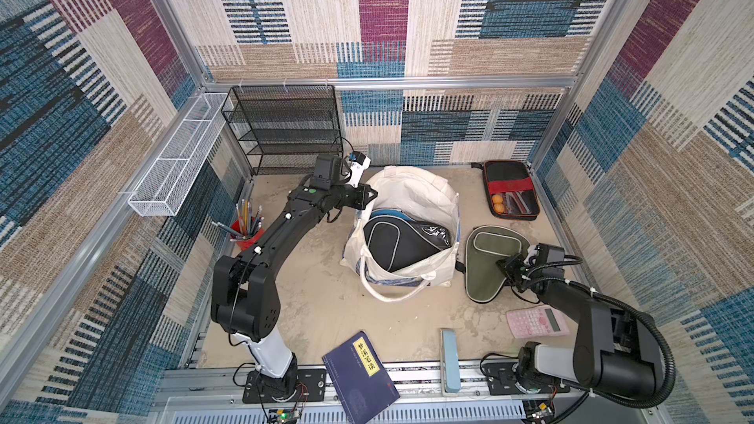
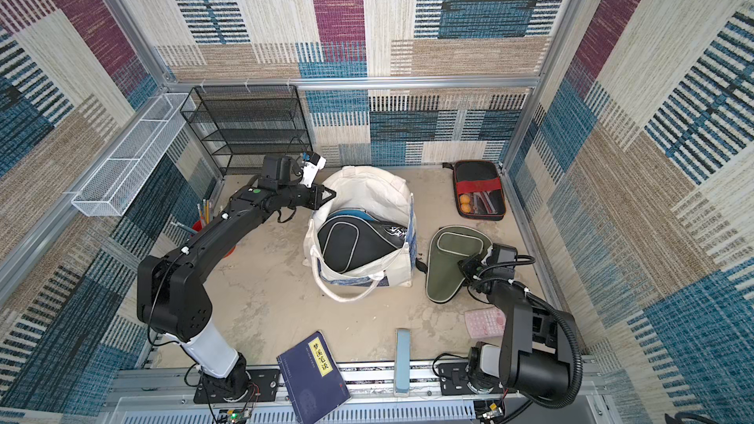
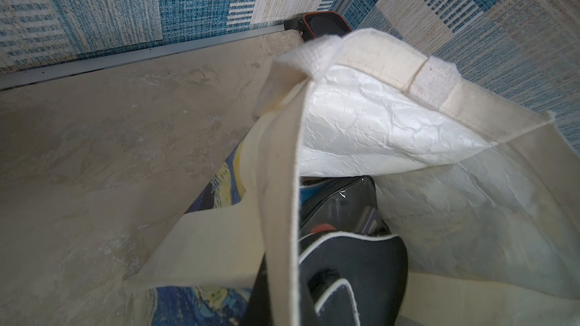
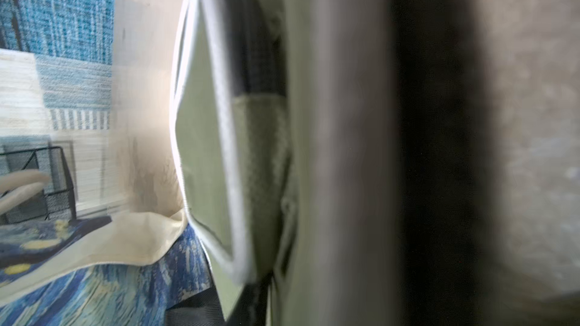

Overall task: Remove the ping pong set from the canvas bag
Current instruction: Place the ping pong set at the center of the board.

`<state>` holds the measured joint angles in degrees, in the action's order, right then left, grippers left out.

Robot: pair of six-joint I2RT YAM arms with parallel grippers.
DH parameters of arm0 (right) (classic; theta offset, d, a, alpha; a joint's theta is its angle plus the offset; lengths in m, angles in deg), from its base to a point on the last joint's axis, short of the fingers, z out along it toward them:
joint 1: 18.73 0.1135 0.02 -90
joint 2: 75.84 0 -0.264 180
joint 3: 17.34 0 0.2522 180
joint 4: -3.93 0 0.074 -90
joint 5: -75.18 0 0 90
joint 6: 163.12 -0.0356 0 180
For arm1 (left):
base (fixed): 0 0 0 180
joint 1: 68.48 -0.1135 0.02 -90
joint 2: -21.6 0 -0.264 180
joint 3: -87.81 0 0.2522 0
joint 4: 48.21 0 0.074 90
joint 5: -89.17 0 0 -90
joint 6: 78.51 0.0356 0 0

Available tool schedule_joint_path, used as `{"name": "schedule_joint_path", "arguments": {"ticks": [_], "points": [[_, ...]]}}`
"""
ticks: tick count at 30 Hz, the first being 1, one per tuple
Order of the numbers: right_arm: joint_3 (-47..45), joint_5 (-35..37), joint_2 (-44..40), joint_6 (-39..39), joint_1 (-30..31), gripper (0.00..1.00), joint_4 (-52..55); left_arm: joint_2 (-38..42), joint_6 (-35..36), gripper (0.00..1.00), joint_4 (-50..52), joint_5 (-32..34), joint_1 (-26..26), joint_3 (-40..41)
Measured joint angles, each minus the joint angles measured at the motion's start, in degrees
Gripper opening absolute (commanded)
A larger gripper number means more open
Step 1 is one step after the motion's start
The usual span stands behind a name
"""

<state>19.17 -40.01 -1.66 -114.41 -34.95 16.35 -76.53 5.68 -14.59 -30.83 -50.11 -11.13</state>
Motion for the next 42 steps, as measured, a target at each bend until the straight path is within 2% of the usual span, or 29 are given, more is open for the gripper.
{"name": "schedule_joint_path", "arguments": {"ticks": [4,18,28,34,42], "points": [[1.2,0.35,-0.28,0.35,0.02,0.5,1.29,0.0,0.0,0.0,-0.02,-0.2,0.0,0.02],[2.27,0.07,1.55,1.99,0.26,0.6,1.57,0.0,-0.11,0.0,-0.63,-0.39,0.0,0.33],[3.93,0.31,4.2,2.19,3.98,0.69,-0.72,-0.07,-0.44,0.0,-0.94,-0.57,0.0,0.55],[4.74,1.16,4.59,2.16,4.57,0.79,-0.85,-0.07,-0.44,0.0,-0.98,-0.72,0.0,0.57],[7.41,4.09,4.26,3.28,4.59,0.97,3.13,-0.07,-0.42,0.0,-0.96,-0.79,0.0,0.57]]}}
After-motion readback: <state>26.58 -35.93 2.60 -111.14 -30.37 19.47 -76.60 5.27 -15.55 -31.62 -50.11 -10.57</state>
